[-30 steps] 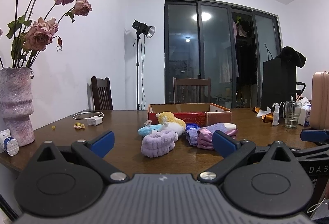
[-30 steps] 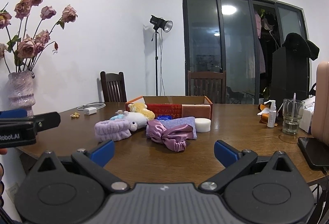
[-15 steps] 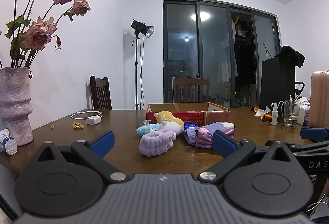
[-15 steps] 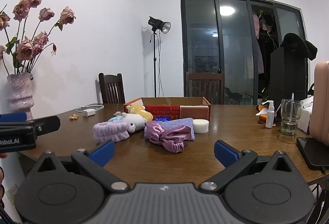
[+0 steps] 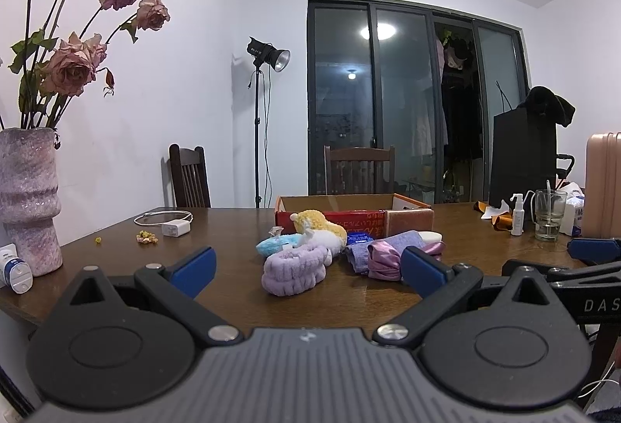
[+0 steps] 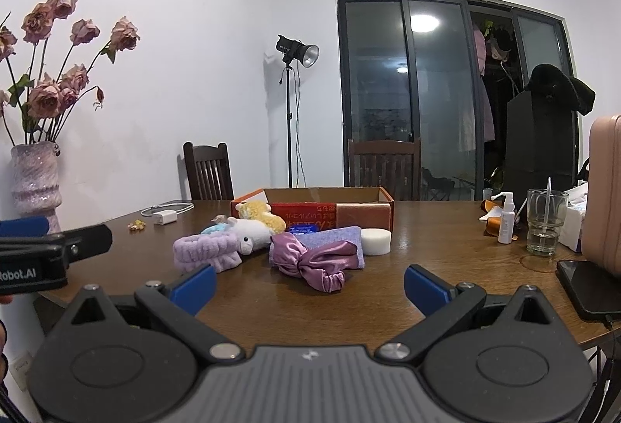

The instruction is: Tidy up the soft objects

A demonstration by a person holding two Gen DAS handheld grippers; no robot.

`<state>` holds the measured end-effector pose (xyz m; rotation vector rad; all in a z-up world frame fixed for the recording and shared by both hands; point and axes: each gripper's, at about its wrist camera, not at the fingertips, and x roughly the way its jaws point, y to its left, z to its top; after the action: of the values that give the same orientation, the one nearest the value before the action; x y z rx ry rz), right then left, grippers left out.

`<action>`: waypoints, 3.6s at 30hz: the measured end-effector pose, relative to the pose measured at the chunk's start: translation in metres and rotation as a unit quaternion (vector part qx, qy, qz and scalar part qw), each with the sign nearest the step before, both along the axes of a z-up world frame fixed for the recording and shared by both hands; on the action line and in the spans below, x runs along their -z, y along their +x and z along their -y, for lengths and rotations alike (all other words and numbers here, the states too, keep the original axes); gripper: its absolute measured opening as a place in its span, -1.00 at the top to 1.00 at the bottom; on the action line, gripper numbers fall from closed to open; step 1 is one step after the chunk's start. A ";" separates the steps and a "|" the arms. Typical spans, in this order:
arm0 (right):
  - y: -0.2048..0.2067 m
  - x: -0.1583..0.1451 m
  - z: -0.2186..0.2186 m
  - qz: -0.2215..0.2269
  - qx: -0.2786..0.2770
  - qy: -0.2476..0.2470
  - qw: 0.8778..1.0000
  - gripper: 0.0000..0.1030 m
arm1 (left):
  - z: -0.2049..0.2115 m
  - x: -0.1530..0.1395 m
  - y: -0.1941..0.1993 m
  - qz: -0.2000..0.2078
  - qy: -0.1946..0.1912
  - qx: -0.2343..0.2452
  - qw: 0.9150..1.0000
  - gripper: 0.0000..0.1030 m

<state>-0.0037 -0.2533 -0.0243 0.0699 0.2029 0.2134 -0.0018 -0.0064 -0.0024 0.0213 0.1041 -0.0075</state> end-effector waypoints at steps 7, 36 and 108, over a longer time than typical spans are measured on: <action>0.000 0.000 0.001 0.001 0.000 -0.001 1.000 -1.00 | 0.001 0.000 -0.001 0.001 0.000 0.000 1.000 -1.00; 0.099 0.001 0.009 -0.052 -0.024 0.021 0.998 -1.00 | -0.008 0.008 0.083 -0.048 0.007 0.016 0.999 -1.00; 0.627 -0.028 0.022 -0.251 -0.057 -0.027 0.966 0.84 | 0.056 -0.028 0.643 -0.340 -0.145 0.068 0.927 0.84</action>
<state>0.6230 -0.2751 0.0038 0.0567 0.7187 0.3038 0.6412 -0.0628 0.0260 -0.2727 0.7965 -0.1708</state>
